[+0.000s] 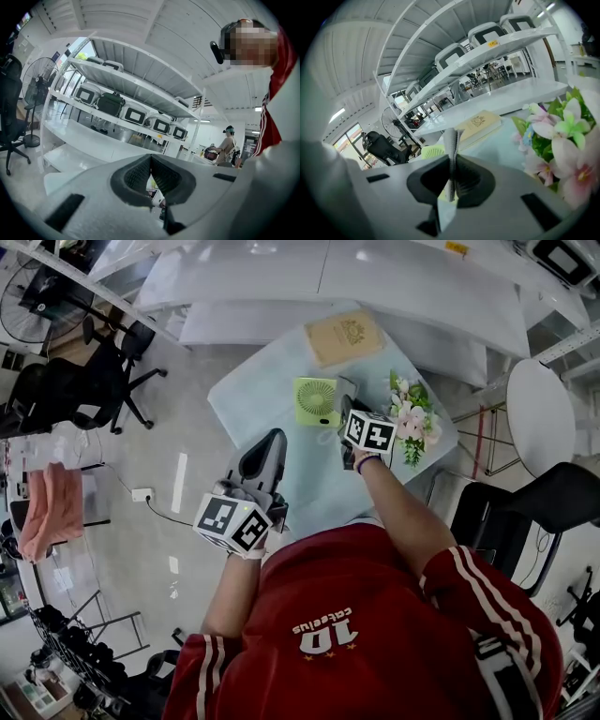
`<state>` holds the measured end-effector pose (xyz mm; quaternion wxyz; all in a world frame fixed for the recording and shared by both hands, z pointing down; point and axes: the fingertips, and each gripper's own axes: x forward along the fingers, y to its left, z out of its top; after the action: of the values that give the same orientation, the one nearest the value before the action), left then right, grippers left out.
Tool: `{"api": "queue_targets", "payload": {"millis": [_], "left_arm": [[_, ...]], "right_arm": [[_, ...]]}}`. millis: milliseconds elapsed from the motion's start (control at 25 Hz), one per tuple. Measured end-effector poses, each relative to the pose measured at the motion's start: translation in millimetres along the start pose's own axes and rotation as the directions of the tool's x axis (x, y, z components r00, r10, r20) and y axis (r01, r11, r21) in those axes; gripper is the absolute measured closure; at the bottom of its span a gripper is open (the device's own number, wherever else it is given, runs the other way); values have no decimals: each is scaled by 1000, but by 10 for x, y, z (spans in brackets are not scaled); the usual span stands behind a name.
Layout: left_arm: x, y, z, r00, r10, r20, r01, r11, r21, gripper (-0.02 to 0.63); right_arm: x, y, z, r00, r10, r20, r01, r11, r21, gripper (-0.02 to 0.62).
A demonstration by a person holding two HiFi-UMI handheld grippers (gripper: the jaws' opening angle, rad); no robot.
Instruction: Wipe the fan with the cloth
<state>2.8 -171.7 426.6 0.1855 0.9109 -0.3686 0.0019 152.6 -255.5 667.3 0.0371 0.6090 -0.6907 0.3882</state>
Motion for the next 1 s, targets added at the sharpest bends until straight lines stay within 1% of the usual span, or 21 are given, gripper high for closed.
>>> {"api": "queue_targets", "payload": {"millis": [440, 800, 1000], "left_arm": [[-55, -58, 15, 999, -41, -3, 41, 999, 11, 603], [-161, -91, 37, 998, -62, -8, 62, 998, 12, 603], [-297, -40, 54, 999, -50, -13, 50, 999, 20, 603]], "right_arm": [[-161, -104, -99, 999, -52, 14, 52, 999, 4, 572], [-264, 62, -238, 999, -45, 12, 45, 999, -5, 572], [-232, 200, -351, 1000, -30, 0, 30, 1000, -1, 572]]}}
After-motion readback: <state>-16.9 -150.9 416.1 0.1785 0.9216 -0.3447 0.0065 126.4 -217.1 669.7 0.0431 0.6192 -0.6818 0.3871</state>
